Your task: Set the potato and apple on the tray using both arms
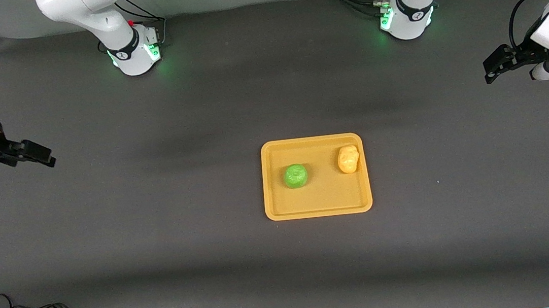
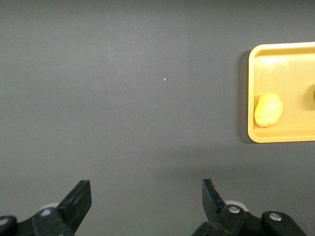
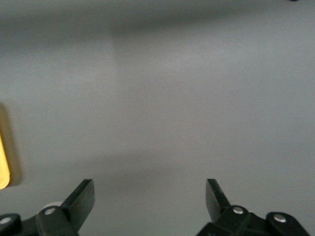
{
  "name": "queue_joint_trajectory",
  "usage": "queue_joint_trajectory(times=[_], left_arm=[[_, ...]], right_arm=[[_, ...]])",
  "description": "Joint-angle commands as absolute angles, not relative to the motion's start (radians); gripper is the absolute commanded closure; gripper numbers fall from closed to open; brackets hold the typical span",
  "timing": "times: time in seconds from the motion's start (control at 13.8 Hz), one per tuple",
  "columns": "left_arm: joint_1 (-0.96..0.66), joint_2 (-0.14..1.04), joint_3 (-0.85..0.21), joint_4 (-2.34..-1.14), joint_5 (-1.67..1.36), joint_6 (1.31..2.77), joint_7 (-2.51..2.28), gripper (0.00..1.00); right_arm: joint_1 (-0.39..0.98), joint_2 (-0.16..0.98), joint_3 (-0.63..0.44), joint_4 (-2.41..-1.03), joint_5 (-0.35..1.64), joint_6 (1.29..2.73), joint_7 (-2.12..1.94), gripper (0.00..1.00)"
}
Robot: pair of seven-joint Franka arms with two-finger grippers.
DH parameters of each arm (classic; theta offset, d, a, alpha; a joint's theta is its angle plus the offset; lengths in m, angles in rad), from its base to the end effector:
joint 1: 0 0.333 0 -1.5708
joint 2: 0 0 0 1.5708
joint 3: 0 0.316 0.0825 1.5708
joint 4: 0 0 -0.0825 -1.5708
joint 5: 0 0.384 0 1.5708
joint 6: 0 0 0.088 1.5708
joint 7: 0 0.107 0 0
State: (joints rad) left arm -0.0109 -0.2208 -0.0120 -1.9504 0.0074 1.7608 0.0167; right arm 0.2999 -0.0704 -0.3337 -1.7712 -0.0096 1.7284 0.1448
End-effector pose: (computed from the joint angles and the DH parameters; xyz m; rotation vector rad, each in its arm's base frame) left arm 0.4947 -0.0112 0.5759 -3.1307 0.0636 -0.0489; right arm 0.5429 -0.0245 0.5793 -3.1143 0.2759 -0.0359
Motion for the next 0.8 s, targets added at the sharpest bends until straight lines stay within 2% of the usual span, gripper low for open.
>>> queue_joint_trajectory(times=[0.0, 0.36, 0.73], left_arm=[[-0.005, -0.219, -0.020, -1.940, 0.021, 1.750, 0.009, 0.00], [-0.003, -0.213, -0.020, -1.945, 0.021, 1.756, 0.011, 0.00], [-0.003, -0.210, -0.020, -1.947, 0.021, 1.758, 0.012, 0.00]], right_arm=[[0.313, -0.107, -0.351, -1.770, -0.014, 1.704, 0.126, 0.00], [0.313, -0.092, -0.351, -1.749, -0.014, 1.704, 0.127, 0.00], [0.289, -0.028, -0.330, -1.683, -0.011, 1.703, 0.129, 0.00]])
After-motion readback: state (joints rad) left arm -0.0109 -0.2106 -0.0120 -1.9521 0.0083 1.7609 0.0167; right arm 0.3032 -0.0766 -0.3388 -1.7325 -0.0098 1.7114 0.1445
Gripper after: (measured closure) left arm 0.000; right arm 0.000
